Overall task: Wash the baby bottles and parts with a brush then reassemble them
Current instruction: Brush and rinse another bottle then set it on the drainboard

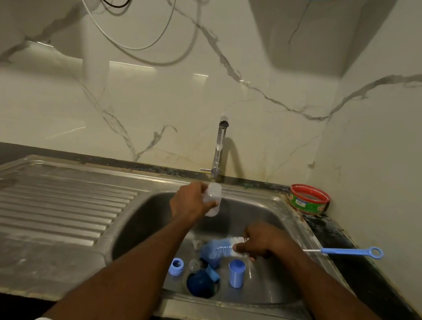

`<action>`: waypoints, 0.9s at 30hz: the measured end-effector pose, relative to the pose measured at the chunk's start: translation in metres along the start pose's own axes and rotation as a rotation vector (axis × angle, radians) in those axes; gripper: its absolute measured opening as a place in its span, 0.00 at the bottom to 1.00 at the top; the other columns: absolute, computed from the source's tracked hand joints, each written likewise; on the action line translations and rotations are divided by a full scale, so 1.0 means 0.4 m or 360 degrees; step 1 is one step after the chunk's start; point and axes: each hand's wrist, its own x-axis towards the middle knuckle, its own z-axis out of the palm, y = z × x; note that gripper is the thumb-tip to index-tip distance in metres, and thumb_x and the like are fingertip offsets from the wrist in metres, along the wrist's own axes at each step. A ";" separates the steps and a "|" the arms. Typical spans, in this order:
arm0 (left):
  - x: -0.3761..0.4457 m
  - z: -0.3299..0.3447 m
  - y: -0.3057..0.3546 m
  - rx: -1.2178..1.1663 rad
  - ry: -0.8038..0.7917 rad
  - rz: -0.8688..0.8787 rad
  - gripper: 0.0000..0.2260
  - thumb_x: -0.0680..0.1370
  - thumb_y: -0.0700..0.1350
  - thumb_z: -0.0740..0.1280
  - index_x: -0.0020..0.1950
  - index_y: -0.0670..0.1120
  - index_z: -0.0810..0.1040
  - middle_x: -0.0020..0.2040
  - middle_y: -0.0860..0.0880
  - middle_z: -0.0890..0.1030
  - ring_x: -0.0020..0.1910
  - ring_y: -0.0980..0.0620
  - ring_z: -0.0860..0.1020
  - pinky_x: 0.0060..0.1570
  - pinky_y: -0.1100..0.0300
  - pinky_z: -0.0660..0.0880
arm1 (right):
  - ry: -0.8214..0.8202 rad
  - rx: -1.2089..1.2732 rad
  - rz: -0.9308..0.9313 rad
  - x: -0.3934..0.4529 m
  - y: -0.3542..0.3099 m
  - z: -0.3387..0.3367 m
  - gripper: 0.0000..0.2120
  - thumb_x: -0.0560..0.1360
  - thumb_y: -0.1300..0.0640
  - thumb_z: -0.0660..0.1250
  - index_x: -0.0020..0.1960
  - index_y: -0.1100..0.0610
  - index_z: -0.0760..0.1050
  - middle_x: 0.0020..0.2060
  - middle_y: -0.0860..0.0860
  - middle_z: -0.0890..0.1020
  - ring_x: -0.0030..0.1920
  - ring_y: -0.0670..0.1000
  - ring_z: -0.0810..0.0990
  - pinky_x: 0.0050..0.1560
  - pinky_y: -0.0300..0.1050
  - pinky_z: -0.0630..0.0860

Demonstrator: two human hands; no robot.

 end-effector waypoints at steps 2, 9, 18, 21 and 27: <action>-0.003 0.001 0.004 -0.0012 0.0022 0.0014 0.24 0.75 0.57 0.75 0.67 0.51 0.75 0.62 0.50 0.81 0.57 0.53 0.78 0.52 0.59 0.72 | 0.0016 0.0010 0.0001 0.002 -0.001 0.004 0.12 0.79 0.45 0.68 0.55 0.52 0.76 0.39 0.47 0.83 0.35 0.43 0.81 0.37 0.38 0.77; 0.001 0.009 -0.003 -0.0106 0.0053 -0.0036 0.24 0.75 0.54 0.75 0.68 0.50 0.74 0.62 0.48 0.80 0.60 0.50 0.79 0.54 0.58 0.74 | -0.0009 0.0040 -0.0002 0.004 -0.002 0.006 0.11 0.79 0.44 0.68 0.50 0.51 0.76 0.39 0.48 0.84 0.37 0.45 0.82 0.43 0.42 0.80; 0.011 0.032 -0.016 -0.0072 -0.0179 -0.0101 0.23 0.75 0.49 0.76 0.65 0.45 0.74 0.62 0.44 0.80 0.60 0.48 0.79 0.57 0.57 0.77 | -0.0018 -0.0017 -0.0011 0.003 -0.003 0.005 0.13 0.79 0.43 0.68 0.53 0.52 0.78 0.39 0.49 0.85 0.34 0.45 0.80 0.41 0.42 0.79; 0.017 0.031 -0.012 -0.0120 -0.0069 -0.0031 0.23 0.74 0.49 0.77 0.65 0.46 0.76 0.61 0.46 0.81 0.60 0.48 0.79 0.58 0.54 0.77 | -0.0001 0.0000 -0.0008 -0.002 -0.005 0.004 0.13 0.79 0.44 0.68 0.56 0.53 0.78 0.41 0.49 0.85 0.35 0.44 0.80 0.39 0.40 0.77; 0.008 0.027 -0.013 0.0002 -0.0074 0.0018 0.20 0.74 0.52 0.77 0.63 0.48 0.77 0.60 0.47 0.81 0.58 0.49 0.79 0.57 0.53 0.77 | -0.0009 0.0038 -0.0018 -0.002 0.000 0.002 0.10 0.79 0.44 0.68 0.50 0.51 0.77 0.36 0.48 0.83 0.32 0.43 0.79 0.38 0.40 0.77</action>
